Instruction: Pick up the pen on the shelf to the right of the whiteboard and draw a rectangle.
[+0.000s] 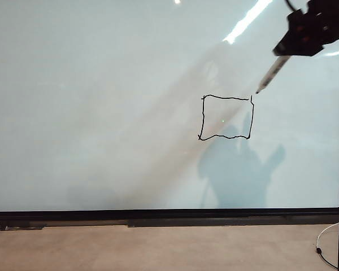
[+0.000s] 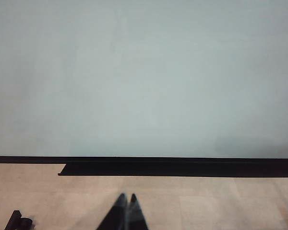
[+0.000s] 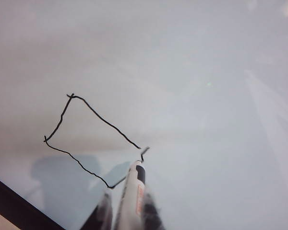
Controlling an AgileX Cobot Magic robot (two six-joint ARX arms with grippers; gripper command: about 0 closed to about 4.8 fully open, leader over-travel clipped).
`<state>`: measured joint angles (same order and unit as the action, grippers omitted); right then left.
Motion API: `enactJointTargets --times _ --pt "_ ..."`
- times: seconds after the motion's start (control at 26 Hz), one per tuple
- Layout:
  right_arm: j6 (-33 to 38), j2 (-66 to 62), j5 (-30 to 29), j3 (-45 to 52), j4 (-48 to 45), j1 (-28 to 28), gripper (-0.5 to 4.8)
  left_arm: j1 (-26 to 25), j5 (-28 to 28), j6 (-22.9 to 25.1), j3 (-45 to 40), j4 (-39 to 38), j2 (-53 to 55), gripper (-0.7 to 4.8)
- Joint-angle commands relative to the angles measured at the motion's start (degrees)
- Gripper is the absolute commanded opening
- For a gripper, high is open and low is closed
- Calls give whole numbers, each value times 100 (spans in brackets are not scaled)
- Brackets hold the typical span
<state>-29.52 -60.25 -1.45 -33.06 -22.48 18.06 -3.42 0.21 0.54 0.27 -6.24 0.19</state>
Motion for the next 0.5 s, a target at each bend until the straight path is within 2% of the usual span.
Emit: enactJointTargets --times 0.04,0.38,0.5 --pt "525 400 57 326 -160 -22 -5 -9 0 4 11 72 0 -4" --pt "1685 1700 168 1261 -146 -26 -5 -9 -2 7 11 70 0 -4" --pt "2065 2374 304 1598 109 -31 -5 -9 -2 4 11 72 0 -4"
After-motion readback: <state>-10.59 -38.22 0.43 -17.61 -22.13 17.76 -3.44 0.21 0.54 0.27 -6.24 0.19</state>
